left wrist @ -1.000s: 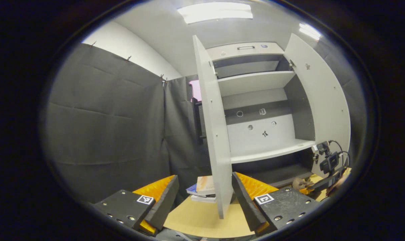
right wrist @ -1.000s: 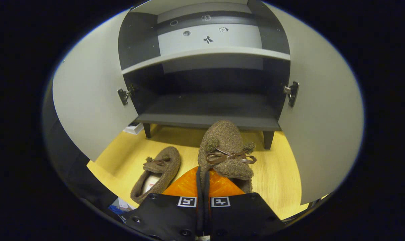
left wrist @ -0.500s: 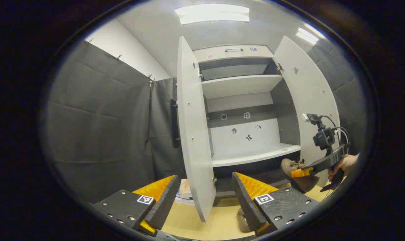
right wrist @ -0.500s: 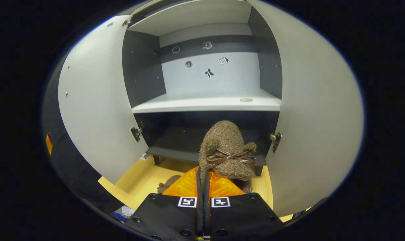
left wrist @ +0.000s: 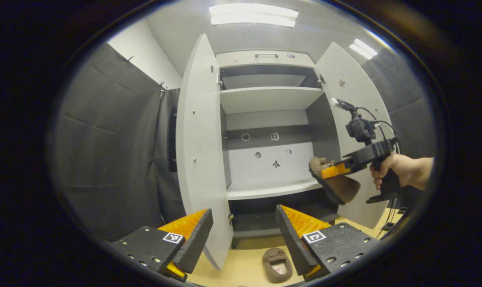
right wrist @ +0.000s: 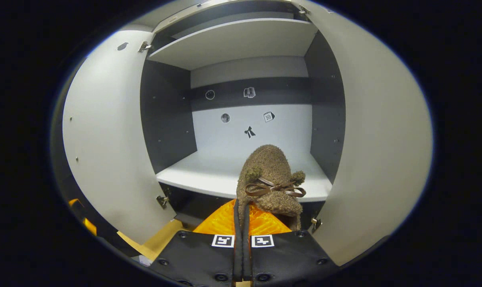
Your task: Grab one shoe with the right hand and put it into the shoe cabinet, grab the other shoe with the left hand and put it into the shoe cabinet; then close the right door with the right hand and the left door with the left hand.
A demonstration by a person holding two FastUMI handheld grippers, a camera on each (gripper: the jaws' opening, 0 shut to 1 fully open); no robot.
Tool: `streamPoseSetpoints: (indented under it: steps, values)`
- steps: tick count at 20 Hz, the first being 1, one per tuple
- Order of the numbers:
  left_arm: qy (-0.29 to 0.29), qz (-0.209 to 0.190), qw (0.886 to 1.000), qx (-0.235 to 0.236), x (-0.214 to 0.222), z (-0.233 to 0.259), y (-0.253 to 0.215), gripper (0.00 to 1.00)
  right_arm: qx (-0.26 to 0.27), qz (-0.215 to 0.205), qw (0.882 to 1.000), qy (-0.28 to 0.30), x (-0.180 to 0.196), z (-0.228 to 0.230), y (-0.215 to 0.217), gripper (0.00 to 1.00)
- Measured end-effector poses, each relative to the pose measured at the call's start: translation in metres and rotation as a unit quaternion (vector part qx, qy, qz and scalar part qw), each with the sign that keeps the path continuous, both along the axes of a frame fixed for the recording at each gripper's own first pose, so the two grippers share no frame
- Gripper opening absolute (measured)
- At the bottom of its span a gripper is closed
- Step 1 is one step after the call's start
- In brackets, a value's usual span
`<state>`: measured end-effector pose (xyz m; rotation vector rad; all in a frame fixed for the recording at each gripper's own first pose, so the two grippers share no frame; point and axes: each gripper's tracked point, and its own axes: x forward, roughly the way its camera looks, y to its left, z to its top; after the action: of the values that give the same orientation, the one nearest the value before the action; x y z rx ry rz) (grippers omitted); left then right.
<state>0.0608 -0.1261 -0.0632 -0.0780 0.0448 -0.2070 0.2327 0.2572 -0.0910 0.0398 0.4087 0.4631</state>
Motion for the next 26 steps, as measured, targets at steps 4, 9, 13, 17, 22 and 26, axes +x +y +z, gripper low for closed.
streamPoseSetpoints:
  steps: [4,9,13,17,22,26]
  values:
    - [0.005,-0.029,1.0,-0.008,0.013,-0.01,-0.016,0.97,-0.003,-0.015,1.0,-0.018,0.045,0.023,0.008,0.01]
    - [0.016,-0.052,0.999,-0.008,0.029,-0.025,-0.027,0.97,-0.033,-0.031,0.999,-0.03,0.107,0.033,0.022,0.02]
    - [0.027,-0.06,0.998,-0.015,0.037,-0.037,-0.031,0.97,-0.077,-0.051,0.996,-0.012,0.149,0.007,0.027,0.02]
    - [0.033,-0.064,0.997,-0.009,0.043,-0.046,-0.03,0.96,-0.085,-0.068,0.994,0.019,0.173,-0.015,0.032,0.05]
    - [0.036,-0.065,0.997,-0.006,0.047,-0.05,-0.029,0.96,-0.075,-0.065,0.994,0.05,0.175,-0.031,0.037,0.41]
    - [0.036,-0.073,0.997,0.0,0.049,-0.054,-0.036,0.92,-0.069,-0.068,0.995,0.016,0.158,-0.017,0.032,0.92]
